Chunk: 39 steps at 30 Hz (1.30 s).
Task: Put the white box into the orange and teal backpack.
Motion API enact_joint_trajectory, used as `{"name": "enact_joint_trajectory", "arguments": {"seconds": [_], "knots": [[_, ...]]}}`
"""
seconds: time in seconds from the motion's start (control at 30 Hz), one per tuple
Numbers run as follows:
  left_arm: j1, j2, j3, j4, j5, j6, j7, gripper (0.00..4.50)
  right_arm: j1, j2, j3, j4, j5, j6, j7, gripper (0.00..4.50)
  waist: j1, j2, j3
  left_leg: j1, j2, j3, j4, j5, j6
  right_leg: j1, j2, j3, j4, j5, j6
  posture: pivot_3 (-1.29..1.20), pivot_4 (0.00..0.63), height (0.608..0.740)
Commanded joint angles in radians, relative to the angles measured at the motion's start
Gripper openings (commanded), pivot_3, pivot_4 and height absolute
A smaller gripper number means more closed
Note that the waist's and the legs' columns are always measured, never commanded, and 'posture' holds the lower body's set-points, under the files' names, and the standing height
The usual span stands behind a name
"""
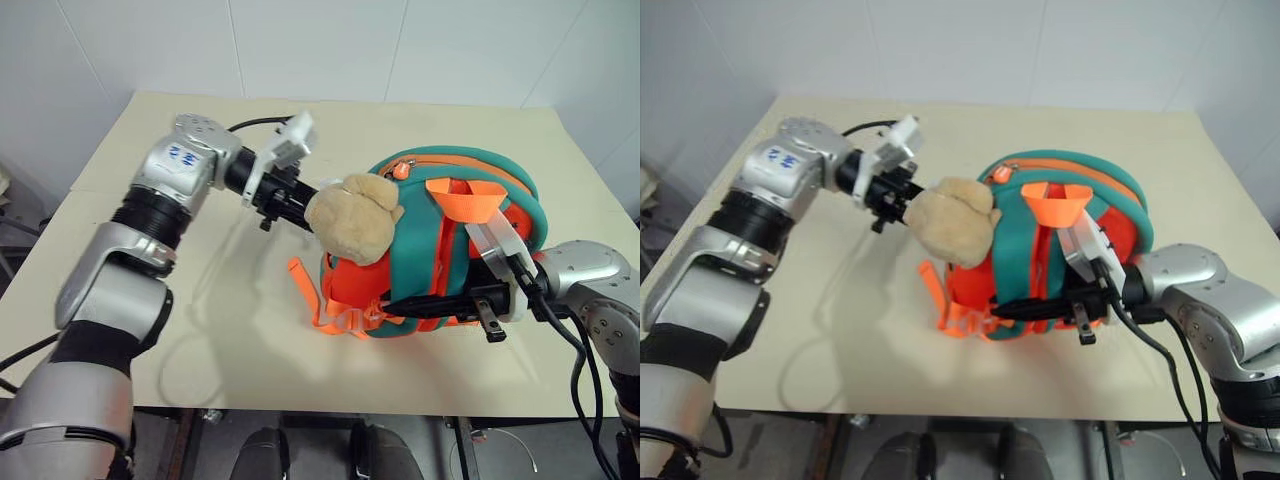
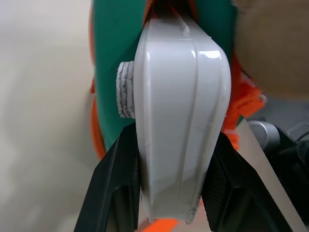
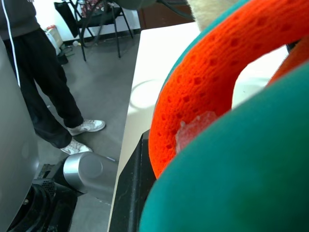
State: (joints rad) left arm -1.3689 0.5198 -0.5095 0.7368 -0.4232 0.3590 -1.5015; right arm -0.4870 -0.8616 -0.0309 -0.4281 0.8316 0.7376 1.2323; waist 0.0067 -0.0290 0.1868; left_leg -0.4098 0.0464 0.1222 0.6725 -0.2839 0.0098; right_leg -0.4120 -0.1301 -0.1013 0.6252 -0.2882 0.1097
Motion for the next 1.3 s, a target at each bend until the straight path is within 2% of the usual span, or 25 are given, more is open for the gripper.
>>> {"name": "enact_joint_trajectory", "arguments": {"seconds": [0.03, 0.23, 0.47, 0.53, 0.7, 0.83, 1.17, 1.3], "knots": [[-0.036, -0.071, 0.034, 0.002, 0.052, 0.004, -0.050, 1.26, -0.024, 0.009, -0.004, 0.000, -0.010, -0.024, -0.008, 0.67, 0.000, 0.000, 0.000, 0.000, 0.000, 0.000, 0.001, 0.000, 0.000, 0.000, 0.000, 0.000, 0.000, 0.000, 0.000, 0.00, 0.150, 0.740], [-0.016, -0.171, 0.068, 0.036, 0.165, -0.005, 0.018, 1.26, -0.027, 0.019, 0.004, 0.001, -0.018, -0.028, -0.011, 0.67, 0.001, 0.000, 0.000, -0.001, 0.000, -0.001, 0.004, -0.001, 0.001, 0.000, 0.000, 0.000, 0.000, 0.000, 0.000, 0.00, 0.150, 0.740], [0.003, -0.215, 0.113, 0.007, 0.224, 0.009, 0.027, 1.26, -0.020, 0.020, 0.000, -0.004, -0.018, -0.030, -0.014, 0.67, 0.017, 0.000, 0.000, -0.001, 0.000, -0.003, 0.008, -0.002, 0.004, 0.001, -0.001, -0.001, 0.000, 0.000, 0.000, 0.00, 0.150, 0.740], [0.006, -0.229, 0.116, 0.001, 0.236, 0.013, 0.027, 1.98, -0.023, 0.023, 0.002, 0.000, -0.020, -0.032, -0.014, 0.67, 0.018, 0.000, 0.000, -0.001, 0.000, -0.004, 0.008, -0.003, 0.004, 0.002, -0.002, -0.001, 0.000, 0.000, 0.000, 0.00, 0.150, 0.740], [0.009, -0.267, 0.131, 0.001, 0.260, 0.043, 0.053, 3.45, -0.032, 0.032, 0.010, 0.005, -0.028, -0.035, -0.016, 0.67, 0.017, 0.000, 0.000, -0.002, 0.000, -0.004, 0.008, -0.002, 0.004, 0.001, -0.002, -0.001, 0.001, 0.000, 0.001, 0.00, 0.150, 0.740], [0.008, -0.286, 0.154, -0.003, 0.273, 0.047, 0.085, 4.48, -0.040, 0.039, 0.015, 0.010, -0.034, -0.035, -0.016, 0.67, 0.017, 0.000, 0.000, -0.002, 0.000, -0.004, 0.008, -0.003, 0.004, 0.001, -0.001, -0.001, 0.001, 0.000, 0.001, 0.00, 0.150, 0.740], [0.004, -0.198, 0.207, -0.068, 0.272, 0.065, 0.069, 4.48, -0.056, 0.045, 0.021, 0.033, -0.052, -0.043, -0.006, 0.67, 0.013, 0.000, 0.000, -0.003, 0.000, -0.004, 0.008, -0.003, 0.004, 0.000, -0.001, -0.001, 0.001, 0.001, 0.001, 0.00, 0.150, 0.740], [0.047, -0.156, 0.206, -0.160, 0.261, 0.107, 0.049, 4.48, -0.060, 0.049, 0.022, 0.038, -0.059, -0.046, -0.004, 0.67, 0.009, 0.000, 0.000, -0.003, 0.001, -0.003, 0.007, -0.003, 0.003, 0.000, -0.001, -0.001, 0.001, 0.001, 0.001, 0.00, 0.150, 0.740]]}}
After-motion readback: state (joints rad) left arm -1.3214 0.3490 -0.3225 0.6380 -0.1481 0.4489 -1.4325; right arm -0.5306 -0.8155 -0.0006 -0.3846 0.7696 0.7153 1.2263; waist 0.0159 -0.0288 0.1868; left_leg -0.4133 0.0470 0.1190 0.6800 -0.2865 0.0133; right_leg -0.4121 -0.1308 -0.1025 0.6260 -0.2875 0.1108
